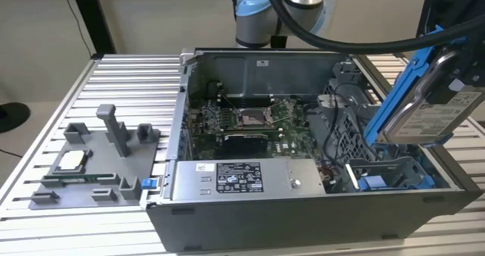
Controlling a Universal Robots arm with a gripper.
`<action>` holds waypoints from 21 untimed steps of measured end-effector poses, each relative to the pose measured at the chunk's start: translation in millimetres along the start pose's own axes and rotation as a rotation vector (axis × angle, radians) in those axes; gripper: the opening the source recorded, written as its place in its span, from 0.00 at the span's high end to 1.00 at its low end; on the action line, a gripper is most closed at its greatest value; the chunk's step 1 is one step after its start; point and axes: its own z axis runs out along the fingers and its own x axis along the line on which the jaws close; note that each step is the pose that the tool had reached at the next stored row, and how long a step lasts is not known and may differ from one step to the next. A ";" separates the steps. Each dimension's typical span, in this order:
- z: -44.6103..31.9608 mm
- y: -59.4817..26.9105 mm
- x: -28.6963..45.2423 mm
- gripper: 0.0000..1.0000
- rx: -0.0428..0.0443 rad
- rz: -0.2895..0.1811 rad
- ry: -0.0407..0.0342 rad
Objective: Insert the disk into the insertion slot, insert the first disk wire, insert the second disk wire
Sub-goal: 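Insert the disk into the insertion slot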
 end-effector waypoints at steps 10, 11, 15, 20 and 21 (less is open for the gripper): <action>6.9 -0.5 1.4 1.00 0.0000 0.000 0.0002; 7.2 -0.5 1.4 1.00 0.0000 0.000 0.0001; 7.5 -0.5 1.4 1.00 0.0000 0.000 0.0001; 8.7 -0.6 1.3 1.00 0.0000 0.000 0.0001; 9.4 -0.5 1.3 1.00 0.0000 0.000 0.0001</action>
